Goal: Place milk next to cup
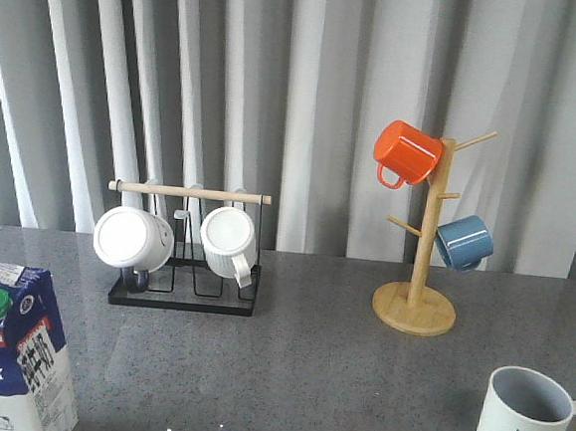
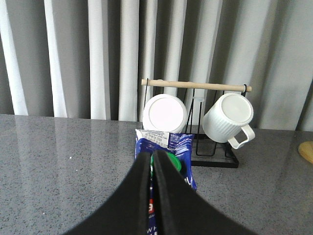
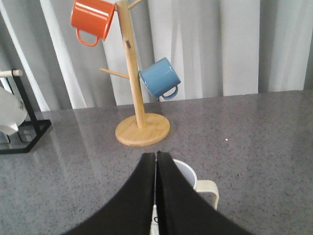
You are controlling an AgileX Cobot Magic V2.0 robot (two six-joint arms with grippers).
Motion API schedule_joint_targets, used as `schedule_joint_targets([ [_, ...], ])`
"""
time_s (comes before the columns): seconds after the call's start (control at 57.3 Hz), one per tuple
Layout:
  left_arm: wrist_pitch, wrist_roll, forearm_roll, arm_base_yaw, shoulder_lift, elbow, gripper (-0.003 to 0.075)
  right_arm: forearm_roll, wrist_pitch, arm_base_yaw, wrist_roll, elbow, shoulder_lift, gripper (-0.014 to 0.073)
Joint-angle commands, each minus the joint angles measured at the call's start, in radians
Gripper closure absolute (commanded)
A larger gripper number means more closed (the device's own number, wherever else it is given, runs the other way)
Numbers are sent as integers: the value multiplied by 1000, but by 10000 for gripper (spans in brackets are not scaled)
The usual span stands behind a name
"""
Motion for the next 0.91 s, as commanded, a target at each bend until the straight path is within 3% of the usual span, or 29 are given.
schedule_joint_targets([
  [0.0,-53,-14,-6,-5,-1,-34,649,-8,-39,-5,-37,-38,2,551],
  [0.14,-52,-14,-6,-5,-1,-34,463,-8,-32,-5,-123,-39,-1,410],
  [0.314,-56,-14,-6,-5,-1,-34,164,-8,-27,-5,-152,-39,-1,106],
  [0.402,-56,-14,-6,-5,-1,-34,83,-20,-39,-5,-170,-36,-1,15],
  [0.559,-32,-14,-6,-5,-2,-34,69,-34,-47,-6,-217,-37,-1,-1],
  [0.891,-30,-14,-6,-5,-2,-34,158,-35,-39,-6,-240,-33,20,38],
])
